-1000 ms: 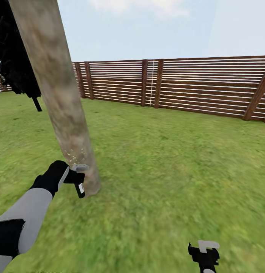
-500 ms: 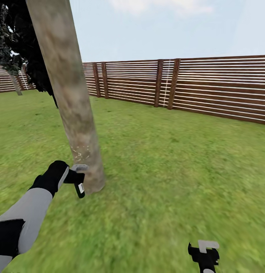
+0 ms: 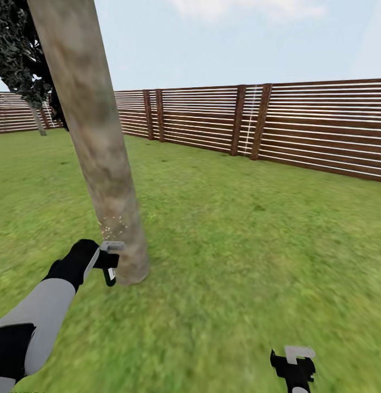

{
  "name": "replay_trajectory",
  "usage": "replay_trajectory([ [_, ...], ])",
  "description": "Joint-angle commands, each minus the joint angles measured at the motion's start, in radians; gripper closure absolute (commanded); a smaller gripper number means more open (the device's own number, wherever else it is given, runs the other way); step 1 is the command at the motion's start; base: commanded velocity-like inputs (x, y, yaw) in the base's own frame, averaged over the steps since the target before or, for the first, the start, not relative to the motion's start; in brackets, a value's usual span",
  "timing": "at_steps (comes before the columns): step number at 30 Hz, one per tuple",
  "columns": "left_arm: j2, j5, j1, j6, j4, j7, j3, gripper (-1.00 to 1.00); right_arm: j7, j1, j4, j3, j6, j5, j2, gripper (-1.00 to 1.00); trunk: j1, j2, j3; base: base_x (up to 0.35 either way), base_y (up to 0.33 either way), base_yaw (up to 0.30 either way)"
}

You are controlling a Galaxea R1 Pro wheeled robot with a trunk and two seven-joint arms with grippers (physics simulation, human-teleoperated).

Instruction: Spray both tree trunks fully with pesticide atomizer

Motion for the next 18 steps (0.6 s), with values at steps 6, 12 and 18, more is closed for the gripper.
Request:
replay_trajectory([
  [6,-0.005,-0.007,0.021,-0.001,0.013,-0.007,0.006,1.0,-0.004,-0.001,0.001,-0.007,-0.003,0.011,0.0,-1.0,0.0,0.0,-0.001,0.188,-0.224,0.263],
  [12,-0.032,-0.008,0.045,0.002,0.005,-0.005,0.007,1.0,-0.004,-0.001,0.001,-0.007,-0.003,0.011,-0.003,-1.0,0.0,0.0,-0.001,0.12,-0.259,0.033],
  [18,-0.03,-0.01,0.046,0.009,0.004,-0.005,0.024,1.0,-0.004,-0.001,0.0,-0.007,-0.003,0.011,-0.002,-1.0,0.0,0.0,-0.001,0.096,-0.268,0.001],
])
